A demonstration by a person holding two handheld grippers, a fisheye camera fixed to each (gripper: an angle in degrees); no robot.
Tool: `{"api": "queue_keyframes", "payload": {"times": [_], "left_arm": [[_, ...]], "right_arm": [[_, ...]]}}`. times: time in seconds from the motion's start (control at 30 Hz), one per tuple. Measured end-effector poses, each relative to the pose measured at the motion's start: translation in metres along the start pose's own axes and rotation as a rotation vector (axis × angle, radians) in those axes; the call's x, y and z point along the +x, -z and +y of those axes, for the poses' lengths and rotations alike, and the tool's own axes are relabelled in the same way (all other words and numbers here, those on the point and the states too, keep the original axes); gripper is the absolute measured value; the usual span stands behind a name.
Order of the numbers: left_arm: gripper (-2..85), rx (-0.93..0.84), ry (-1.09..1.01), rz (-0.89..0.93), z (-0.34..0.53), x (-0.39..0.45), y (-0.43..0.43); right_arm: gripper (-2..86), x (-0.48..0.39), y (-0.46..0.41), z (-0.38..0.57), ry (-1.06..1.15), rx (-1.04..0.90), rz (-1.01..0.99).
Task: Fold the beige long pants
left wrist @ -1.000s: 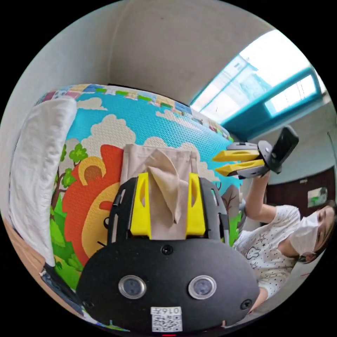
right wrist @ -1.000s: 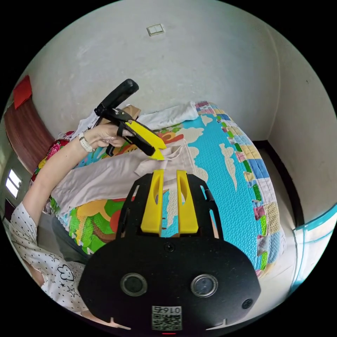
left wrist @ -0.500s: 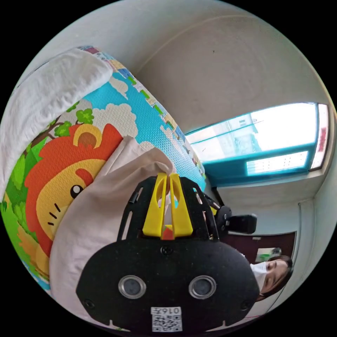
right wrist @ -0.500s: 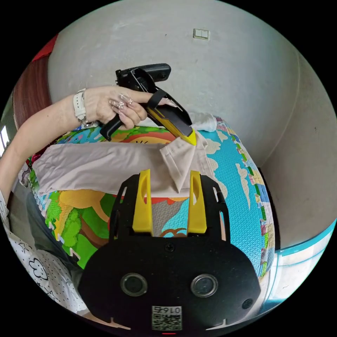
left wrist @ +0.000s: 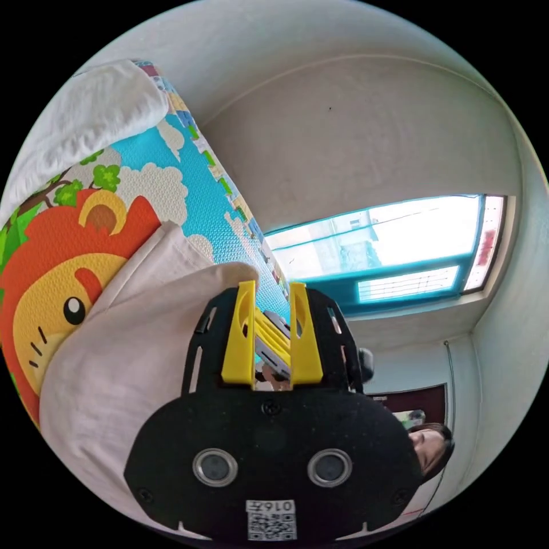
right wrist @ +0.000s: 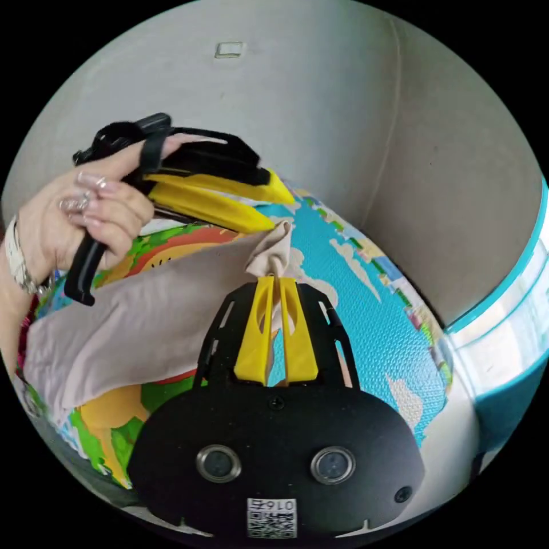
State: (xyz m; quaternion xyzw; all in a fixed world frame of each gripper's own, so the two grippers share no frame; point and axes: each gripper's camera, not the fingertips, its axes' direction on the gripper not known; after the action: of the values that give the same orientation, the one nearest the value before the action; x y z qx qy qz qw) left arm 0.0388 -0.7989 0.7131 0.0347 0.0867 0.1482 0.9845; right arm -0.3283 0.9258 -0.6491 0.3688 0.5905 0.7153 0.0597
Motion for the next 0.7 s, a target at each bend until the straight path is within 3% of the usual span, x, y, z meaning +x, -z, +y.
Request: {"api": "queue_keyframes", "payload": {"times": [0.13, 0.2, 0.27, 0.43, 0.7], "left_arm": [[9.8, 0.065, -0.061, -0.068, 0.000, -0.007, 0.016], [9.8, 0.065, -0.083, -0.099, 0.000, -0.014, 0.016], [9.3, 0.055, -0.126, -0.141, -0.001, -0.017, 0.013], [8.0, -0.028, -0.367, -0.394, 0.003, 0.006, -0.024], [5.6, -0.218, -0.476, -0.371, 0.018, 0.029, -0.082]], "right_arm": [[1.7, 0.076, -0.038, 0.001, -0.270, -0.222, -0.350], [1.7, 0.116, -0.052, 0.014, -0.367, -0.236, -0.554], [1.7, 0.135, -0.055, 0.022, -0.399, -0.227, -0.633], [1.7, 0.143, -0.053, 0.026, -0.264, -0.255, -0.622], [1.7, 0.137, -0.052, 0.026, -0.149, -0.249, -0.565]]}}
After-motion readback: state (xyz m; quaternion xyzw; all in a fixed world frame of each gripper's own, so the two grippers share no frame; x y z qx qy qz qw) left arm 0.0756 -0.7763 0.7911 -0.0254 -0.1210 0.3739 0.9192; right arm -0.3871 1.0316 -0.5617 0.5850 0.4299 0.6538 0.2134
